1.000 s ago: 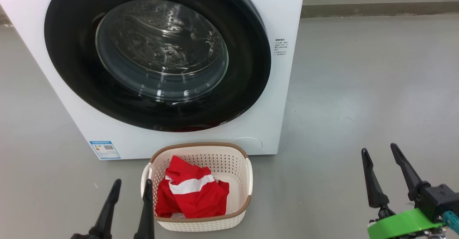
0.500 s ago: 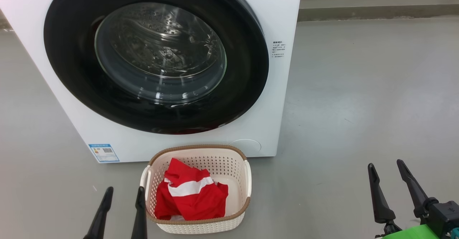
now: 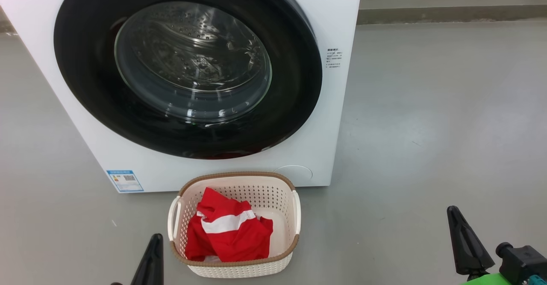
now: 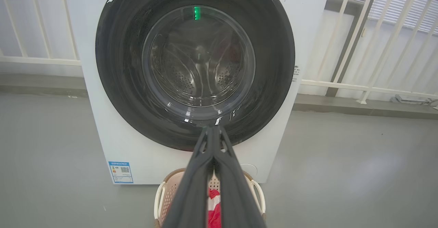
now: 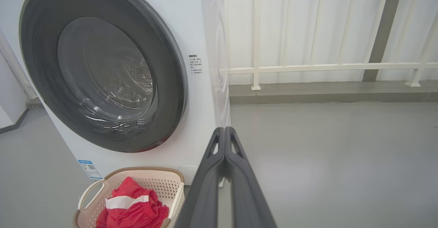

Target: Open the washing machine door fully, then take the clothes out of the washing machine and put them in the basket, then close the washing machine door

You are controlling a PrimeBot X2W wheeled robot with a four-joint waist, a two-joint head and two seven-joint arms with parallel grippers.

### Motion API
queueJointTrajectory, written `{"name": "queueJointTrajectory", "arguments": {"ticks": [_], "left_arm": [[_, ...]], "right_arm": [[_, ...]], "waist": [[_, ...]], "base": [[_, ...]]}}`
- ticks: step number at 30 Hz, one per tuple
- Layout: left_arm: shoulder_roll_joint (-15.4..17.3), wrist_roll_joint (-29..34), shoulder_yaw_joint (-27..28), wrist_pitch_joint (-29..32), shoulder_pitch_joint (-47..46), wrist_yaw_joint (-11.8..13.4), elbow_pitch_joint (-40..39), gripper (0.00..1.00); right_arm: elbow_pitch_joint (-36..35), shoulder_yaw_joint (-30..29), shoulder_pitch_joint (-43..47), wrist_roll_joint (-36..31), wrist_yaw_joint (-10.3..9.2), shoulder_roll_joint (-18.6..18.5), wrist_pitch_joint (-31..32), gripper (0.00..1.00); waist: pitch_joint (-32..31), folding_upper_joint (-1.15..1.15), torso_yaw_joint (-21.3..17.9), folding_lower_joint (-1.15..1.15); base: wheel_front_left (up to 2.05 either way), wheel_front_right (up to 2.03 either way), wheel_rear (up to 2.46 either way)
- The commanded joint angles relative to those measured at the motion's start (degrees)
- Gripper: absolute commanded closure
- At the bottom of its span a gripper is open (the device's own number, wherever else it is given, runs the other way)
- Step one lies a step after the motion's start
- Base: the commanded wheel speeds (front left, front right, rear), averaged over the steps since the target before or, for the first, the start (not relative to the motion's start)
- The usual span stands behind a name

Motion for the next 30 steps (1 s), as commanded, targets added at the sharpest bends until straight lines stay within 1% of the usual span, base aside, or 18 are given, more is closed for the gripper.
{"name": "queueJointTrajectory", "arguments": {"ticks": [1, 3, 8, 30], "left_arm": [[0.1, -1.5, 0.4, 0.1, -0.4, -0.1, -1.2, 1.0], [0.2, -2.9, 0.5, 0.4, -0.5, -0.2, -1.1, 1.0], [0.4, -6.3, 0.7, 1.0, -1.1, -0.4, -0.6, 1.0], [1.0, -21.3, 1.7, 4.1, -3.6, -1.7, 1.8, 1.0]], "right_arm": [[-1.3, 0.0, -0.6, 1.8, -0.01, -0.3, 0.3, 1.0], [-1.2, 0.0, -0.8, 3.1, -0.01, -0.3, 0.6, 1.0], [-0.9, 0.0, -1.4, 6.4, -0.02, -0.4, 1.5, 1.0], [0.5, 0.0, -3.8, 20.7, -0.06, -0.7, 5.2, 1.0]], "waist": [[0.0, 0.0, 0.0, 0.05], [0.0, 0.0, 0.0, 0.08], [0.2, 0.0, 0.0, 0.0], [0.6, 0.0, 0.0, 0.0]], "base": [[0.0, 0.0, 0.0], [0.0, 0.0, 0.0], [0.0, 0.0, 0.0], [0.0, 0.0, 0.0]]}}
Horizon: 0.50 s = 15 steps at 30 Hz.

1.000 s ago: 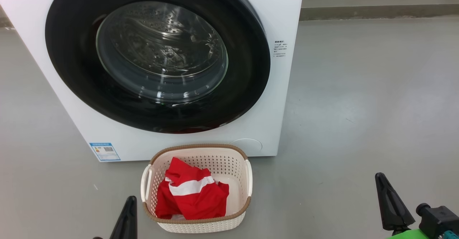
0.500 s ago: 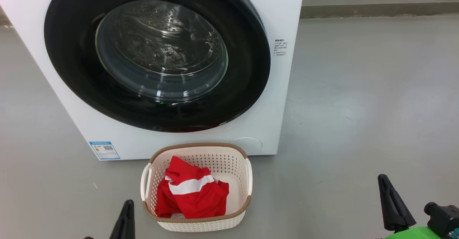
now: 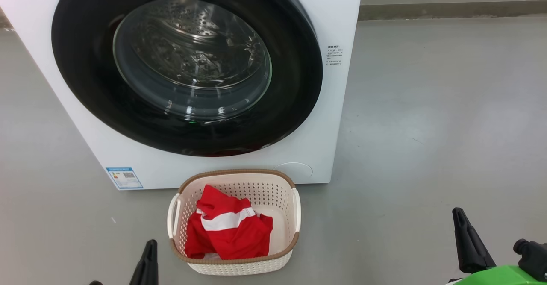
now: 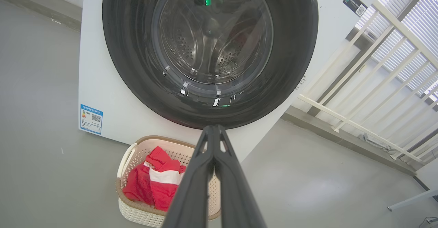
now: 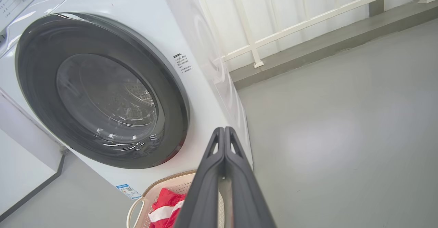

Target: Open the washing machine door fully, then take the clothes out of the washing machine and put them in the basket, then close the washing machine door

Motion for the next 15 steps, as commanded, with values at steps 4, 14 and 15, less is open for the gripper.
{"name": "queueJointTrajectory", "arguments": {"ticks": [4, 14, 15], "left_arm": [[0.8, -3.9, 1.2, 0.8, -3.1, -0.8, -0.6, 1.0], [1.1, -10.7, 1.7, 2.2, -4.2, -1.3, 0.4, 1.0], [1.1, -11.3, 1.8, 2.4, -4.3, -1.4, 0.5, 1.0]], "right_arm": [[-1.0, 0.1, -3.3, 3.9, -0.07, -0.7, 0.9, 1.0], [-0.4, 0.1, -4.4, 10.4, -0.08, -0.9, 2.6, 1.0], [-0.3, 0.0, -4.5, 11.0, -0.08, -0.9, 2.8, 1.0]], "waist": [[0.1, 0.0, 0.0, -0.01], [0.3, 0.0, 0.0, -0.01], [0.3, 0.0, 0.0, -0.01]], "base": [[0.0, 0.0, 0.0], [0.0, 0.0, 0.0], [0.0, 0.0, 0.0]]}}
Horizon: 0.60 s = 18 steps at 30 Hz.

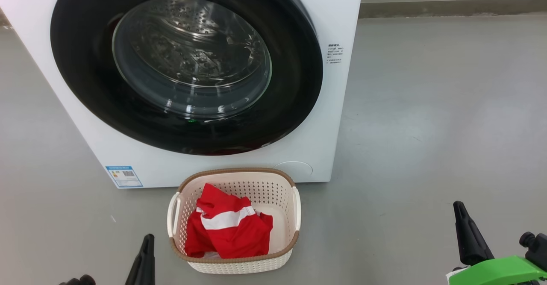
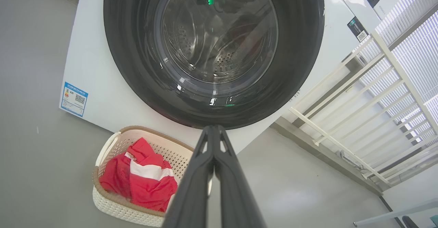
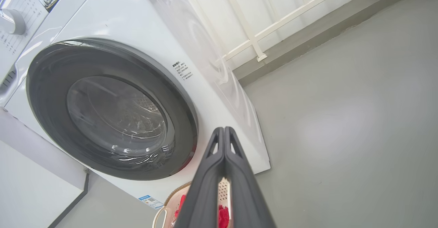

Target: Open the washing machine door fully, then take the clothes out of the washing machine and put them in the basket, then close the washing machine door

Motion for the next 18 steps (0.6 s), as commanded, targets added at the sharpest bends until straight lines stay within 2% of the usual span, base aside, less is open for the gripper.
{"name": "queueJointTrajectory", "arguments": {"ticks": [1, 18], "left_arm": [[1.0, -2.1, 1.1, 0.3, -2.4, -0.6, -0.9, 1.0], [1.4, -13.6, 2.0, 2.8, -4.3, -1.5, 0.9, 1.0]], "right_arm": [[-1.2, 0.1, -2.7, 2.2, -0.09, -0.8, 0.4, 1.0], [-0.2, 0.1, -4.6, 13.3, -0.12, -1.0, 3.3, 1.0]], "waist": [[0.0, 0.0, 0.0, 0.0], [0.4, 0.0, 0.0, 0.0]], "base": [[0.0, 0.0, 0.0], [0.0, 0.0, 0.0]]}}
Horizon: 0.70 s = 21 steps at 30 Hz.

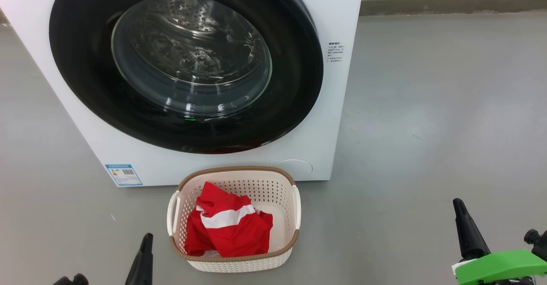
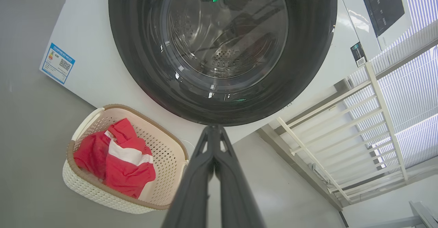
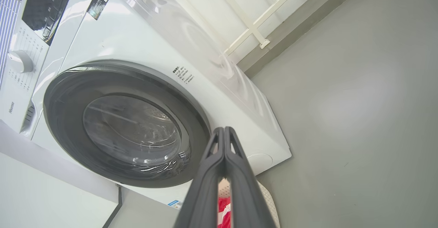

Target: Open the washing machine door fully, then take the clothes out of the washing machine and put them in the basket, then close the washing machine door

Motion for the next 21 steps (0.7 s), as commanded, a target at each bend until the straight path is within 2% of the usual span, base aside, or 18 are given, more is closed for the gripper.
{"name": "queueJointTrajectory", "arguments": {"ticks": [1, 21], "left_arm": [[1.1, -2.0, 1.5, 0.6, -3.0, -0.5, -0.8, 1.0], [1.5, -14.8, 2.6, 3.4, -5.1, -1.5, 1.1, 1.0]], "right_arm": [[-1.1, 0.3, -3.1, 2.2, -0.11, -0.8, 0.6, 1.0], [0.0, 0.2, -5.2, 14.6, -0.14, -1.1, 3.8, 1.0]], "waist": [[0.0, 0.0, 0.0, -0.01], [0.4, 0.0, 0.0, -0.01]], "base": [[0.0, 0.0, 0.0], [0.0, 0.0, 0.0]]}}
